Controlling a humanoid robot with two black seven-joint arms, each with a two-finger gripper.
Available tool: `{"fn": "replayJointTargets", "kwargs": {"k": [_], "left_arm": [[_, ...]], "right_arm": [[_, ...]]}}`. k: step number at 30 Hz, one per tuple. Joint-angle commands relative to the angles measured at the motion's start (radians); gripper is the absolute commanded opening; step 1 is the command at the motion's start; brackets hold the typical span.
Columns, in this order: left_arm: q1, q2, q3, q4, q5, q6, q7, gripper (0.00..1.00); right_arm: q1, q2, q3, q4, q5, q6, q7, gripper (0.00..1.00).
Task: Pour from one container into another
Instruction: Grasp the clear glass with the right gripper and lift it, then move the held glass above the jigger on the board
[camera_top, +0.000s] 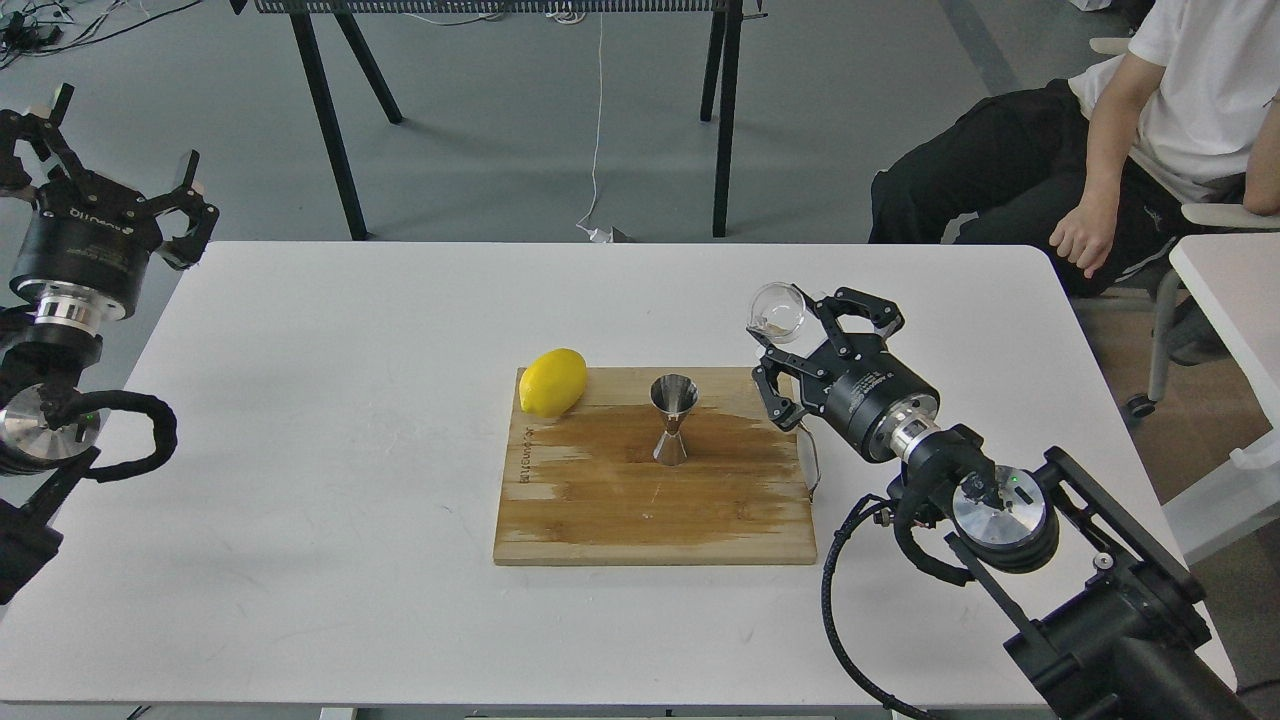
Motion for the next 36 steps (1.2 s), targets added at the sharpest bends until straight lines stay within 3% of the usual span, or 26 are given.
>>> {"fn": "replayJointTargets", "kwargs": {"k": [1,36], "left_arm": [[0.0,-0.001,0.0,0.0,0.0,0.0,0.0,1.0],[0.009,0.001,0.0,0.002,0.0,0.001,0.0,1.0]], "right_arm": [[0.053,0.03,-0.069,-0.033,-0.082,-0.026,-0.004,0.3],[0.16,0.027,-0.253,-0.096,-0.493,-0.123,-0.004,0.29]]}}
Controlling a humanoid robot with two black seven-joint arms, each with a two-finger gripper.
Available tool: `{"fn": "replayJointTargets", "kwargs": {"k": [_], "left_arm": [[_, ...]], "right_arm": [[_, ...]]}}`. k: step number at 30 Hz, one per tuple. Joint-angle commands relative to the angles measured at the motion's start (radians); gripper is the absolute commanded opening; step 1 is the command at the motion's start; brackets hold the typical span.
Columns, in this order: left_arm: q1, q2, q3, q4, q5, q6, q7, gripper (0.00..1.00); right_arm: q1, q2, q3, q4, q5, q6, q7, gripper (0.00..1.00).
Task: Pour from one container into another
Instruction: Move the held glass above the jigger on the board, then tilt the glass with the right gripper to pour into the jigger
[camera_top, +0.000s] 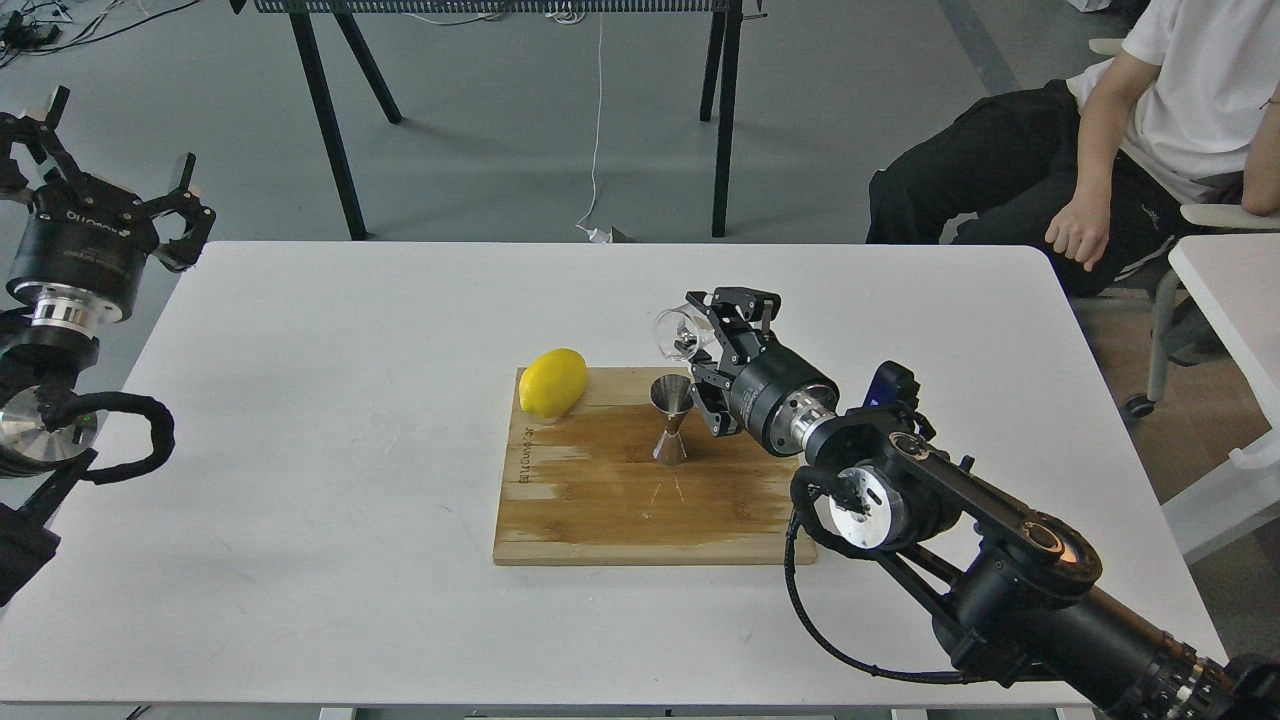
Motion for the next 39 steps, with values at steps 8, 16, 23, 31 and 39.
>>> {"fn": "replayJointTargets", "kwargs": {"k": [8,16,23,31,39], "left_arm": [[0.003,0.001,0.0,0.0,0.0,0.0,0.0,1.0],[0.005,0.001,0.0,0.0,0.0,0.0,0.0,1.0],[0.005,0.001,0.0,0.0,0.0,0.0,0.0,1.0],[0.005,0.001,0.0,0.0,-0.001,0.0,0.0,1.0],[0.008,0.001,0.0,0.0,-0.006,0.0,0.0,1.0]], "right_arm": [[0.02,-0.01,-0.037,-0.001,-0.086,-0.014,0.0,0.3],[0.048,-0.029,-0.065,-0.001,-0.086,-0.014,-0.003,0.3],[0.057,-0.048,-0.074,-0.003,-0.089,-0.014,-0.002,0.3],[0.069,-0.065,-0.111,-0.001,-0.139,-0.014,0.002,0.3],[0.071,-0.066,-0.12,-0.001,-0.165,-0.014,0.002,0.3]]}}
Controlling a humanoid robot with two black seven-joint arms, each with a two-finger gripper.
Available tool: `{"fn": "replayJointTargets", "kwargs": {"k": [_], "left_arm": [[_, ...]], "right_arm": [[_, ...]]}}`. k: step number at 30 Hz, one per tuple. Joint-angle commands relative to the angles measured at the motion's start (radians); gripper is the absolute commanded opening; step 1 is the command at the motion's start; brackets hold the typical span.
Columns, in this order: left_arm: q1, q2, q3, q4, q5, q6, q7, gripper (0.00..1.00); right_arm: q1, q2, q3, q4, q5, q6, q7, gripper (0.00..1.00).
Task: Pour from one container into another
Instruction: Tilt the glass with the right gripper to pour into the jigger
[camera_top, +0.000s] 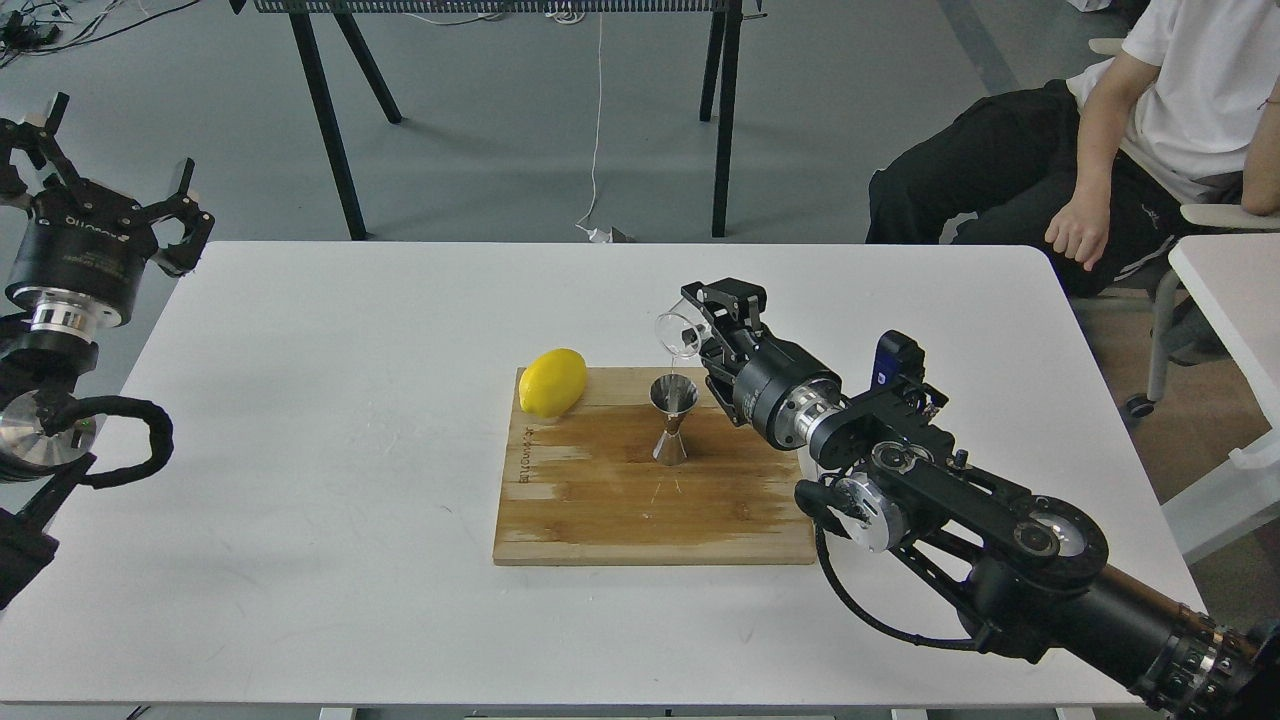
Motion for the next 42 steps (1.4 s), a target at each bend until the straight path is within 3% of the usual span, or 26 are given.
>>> {"fn": "replayJointTargets", "kwargs": {"k": [1,42], "left_arm": [[0.002,-0.002,0.0,0.0,-0.001,0.0,0.0,1.0],[0.011,-0.003,0.0,0.014,-0.03,-0.002,0.0,1.0]], "right_arm": [[0.0,0.0,-0.01,0.0,-0.039,0.0,0.0,0.3],[0.036,-0.054,-0.155,0.009,-0.249,-0.029,0.023,0.29]]}}
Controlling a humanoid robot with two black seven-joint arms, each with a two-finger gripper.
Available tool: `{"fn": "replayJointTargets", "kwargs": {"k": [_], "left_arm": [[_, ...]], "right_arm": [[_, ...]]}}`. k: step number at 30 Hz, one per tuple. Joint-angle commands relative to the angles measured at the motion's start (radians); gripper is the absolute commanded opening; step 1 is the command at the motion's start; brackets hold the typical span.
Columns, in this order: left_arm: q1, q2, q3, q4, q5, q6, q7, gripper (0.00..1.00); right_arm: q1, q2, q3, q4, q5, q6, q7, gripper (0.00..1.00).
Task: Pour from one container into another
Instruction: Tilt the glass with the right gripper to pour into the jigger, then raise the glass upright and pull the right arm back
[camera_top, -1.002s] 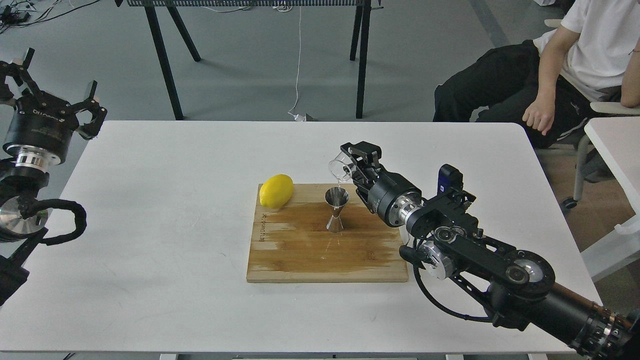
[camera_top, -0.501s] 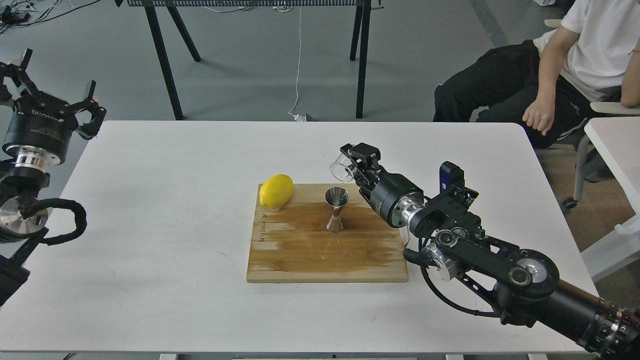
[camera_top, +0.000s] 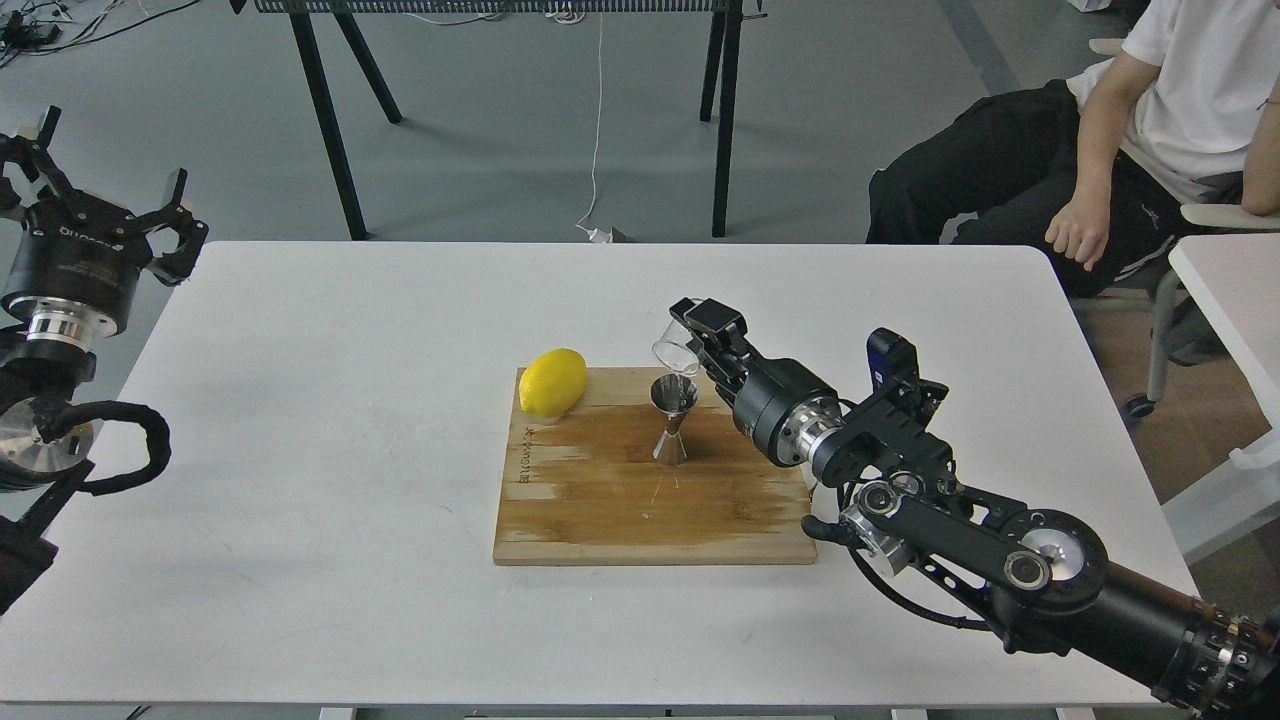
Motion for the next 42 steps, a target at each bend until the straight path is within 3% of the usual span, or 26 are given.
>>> {"fn": "replayJointTargets", "kwargs": {"k": [1,6,12,24,36,42], "left_arm": [[0.0,-0.002,0.0,0.002,0.0,0.0,0.0,1.0],[0.0,-0.003,0.0,0.002,0.0,0.0,0.0,1.0],[0.0,-0.003,0.0,0.002,0.0,0.0,0.0,1.0],[0.002,-0.002,0.0,0.002,0.0,0.002,0.0,1.0],[0.0,-0.003,0.0,0.002,-0.001,0.009,0.0,1.0],[0.0,-0.003,0.0,0.0,-0.011,0.017,0.0,1.0]], "right_arm": [[0.0,0.0,-0.017,0.0,-0.035,-0.009,0.011,0.29],[0.003,-0.003,-0.069,0.0,-0.096,-0.042,0.041,0.29],[0.018,-0.026,-0.081,0.0,-0.138,-0.053,0.048,0.29],[0.028,-0.029,-0.124,-0.009,-0.242,-0.062,0.144,0.3],[0.021,-0.086,-0.122,-0.015,-0.274,-0.064,0.153,0.3],[-0.029,-0.094,0.001,0.04,-0.039,-0.061,0.141,0.31]]}}
